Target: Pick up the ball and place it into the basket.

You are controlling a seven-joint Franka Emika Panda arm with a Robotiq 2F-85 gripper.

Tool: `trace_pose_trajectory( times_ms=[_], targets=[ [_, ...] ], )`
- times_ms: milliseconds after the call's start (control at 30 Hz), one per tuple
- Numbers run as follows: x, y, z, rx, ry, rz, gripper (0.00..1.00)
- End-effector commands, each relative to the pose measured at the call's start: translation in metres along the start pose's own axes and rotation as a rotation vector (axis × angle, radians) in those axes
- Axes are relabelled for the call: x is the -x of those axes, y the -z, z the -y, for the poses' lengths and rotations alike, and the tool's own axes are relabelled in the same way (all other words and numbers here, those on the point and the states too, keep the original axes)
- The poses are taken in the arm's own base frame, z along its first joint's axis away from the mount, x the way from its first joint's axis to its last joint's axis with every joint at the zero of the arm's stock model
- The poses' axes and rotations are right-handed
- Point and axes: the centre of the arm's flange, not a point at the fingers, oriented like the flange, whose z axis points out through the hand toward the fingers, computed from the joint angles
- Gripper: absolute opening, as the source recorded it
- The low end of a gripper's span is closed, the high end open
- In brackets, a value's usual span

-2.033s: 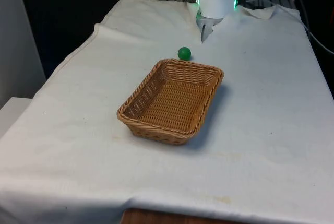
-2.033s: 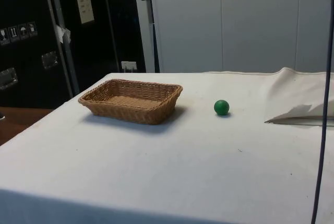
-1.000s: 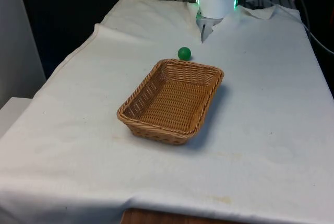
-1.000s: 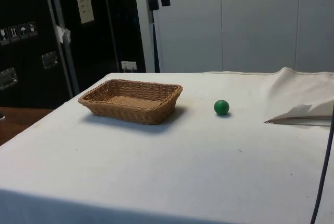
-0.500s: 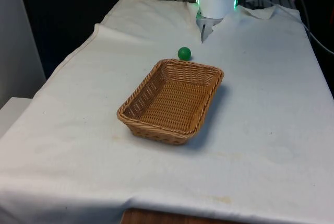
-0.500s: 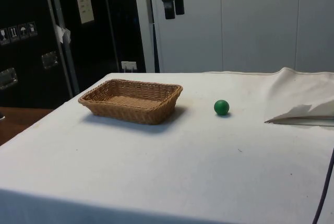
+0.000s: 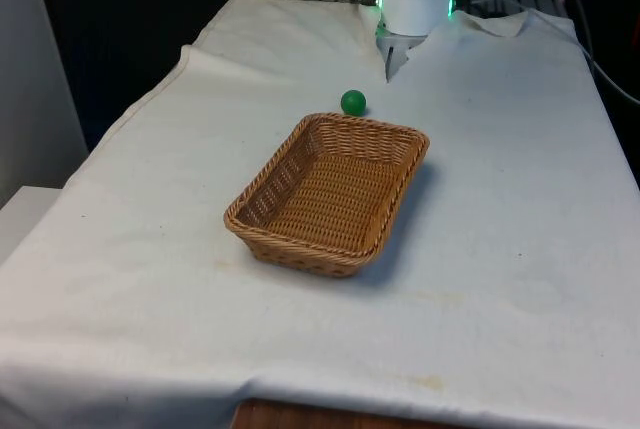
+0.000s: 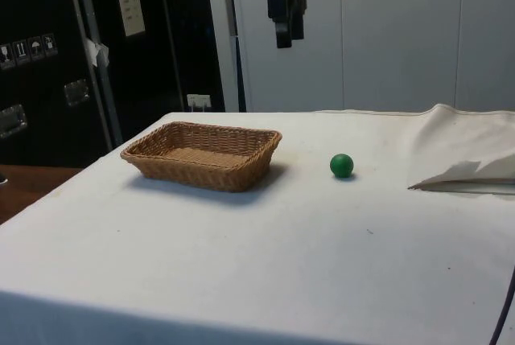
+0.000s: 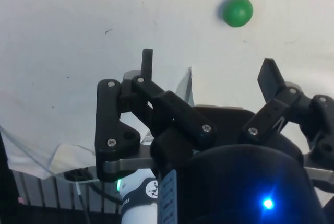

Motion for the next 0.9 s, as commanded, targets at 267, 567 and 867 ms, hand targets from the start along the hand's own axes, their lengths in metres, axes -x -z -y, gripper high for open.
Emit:
trace_pose_trajectory(
  times_ms=[267, 567, 867],
  targets=[
    [0.018, -0.02, -0.014, -0.002, -0.003, -0.022, 1.0],
    [0.037, -0.043, -0.024, -0.017, -0.008, -0.039, 1.0],
    [0.052, -0.067, -0.028, -0.036, -0.008, -0.051, 1.0]
  ],
)
